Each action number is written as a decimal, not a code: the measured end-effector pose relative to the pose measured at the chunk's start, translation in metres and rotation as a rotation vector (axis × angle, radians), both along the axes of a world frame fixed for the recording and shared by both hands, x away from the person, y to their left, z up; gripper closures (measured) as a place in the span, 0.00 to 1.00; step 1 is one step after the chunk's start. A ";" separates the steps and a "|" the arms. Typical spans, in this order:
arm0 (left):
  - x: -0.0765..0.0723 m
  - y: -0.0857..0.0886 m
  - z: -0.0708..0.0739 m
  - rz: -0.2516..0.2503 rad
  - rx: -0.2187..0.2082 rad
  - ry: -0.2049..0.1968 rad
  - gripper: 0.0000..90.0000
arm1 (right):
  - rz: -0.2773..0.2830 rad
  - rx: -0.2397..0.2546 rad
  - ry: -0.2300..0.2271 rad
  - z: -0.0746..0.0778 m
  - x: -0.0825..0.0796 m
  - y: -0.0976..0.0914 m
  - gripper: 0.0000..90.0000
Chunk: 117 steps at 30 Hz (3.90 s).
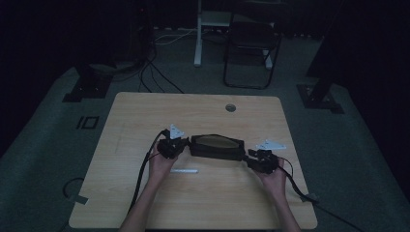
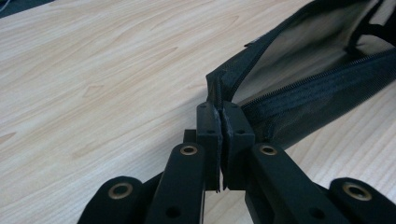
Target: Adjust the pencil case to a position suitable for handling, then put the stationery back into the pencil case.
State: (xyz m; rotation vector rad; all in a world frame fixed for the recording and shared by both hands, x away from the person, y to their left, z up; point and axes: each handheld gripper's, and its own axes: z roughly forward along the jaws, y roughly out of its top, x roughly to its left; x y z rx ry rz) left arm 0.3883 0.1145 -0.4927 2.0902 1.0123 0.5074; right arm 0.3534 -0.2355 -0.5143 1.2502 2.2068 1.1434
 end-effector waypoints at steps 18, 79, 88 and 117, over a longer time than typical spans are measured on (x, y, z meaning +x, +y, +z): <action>-0.035 -0.003 0.003 -0.032 -0.034 0.015 0.97 | -0.008 -0.022 0.012 -0.001 0.021 0.009 0.72; -0.064 0.040 -0.001 -0.061 0.030 -0.021 0.52 | 0.121 -0.102 0.042 -0.025 0.015 -0.009 0.43; -0.057 0.047 -0.010 -0.080 0.048 0.010 0.48 | 0.115 -0.112 0.057 -0.033 0.015 -0.012 0.41; -0.046 0.046 -0.033 -0.167 0.086 0.103 0.45 | 0.100 -0.071 0.035 -0.038 0.015 -0.021 0.39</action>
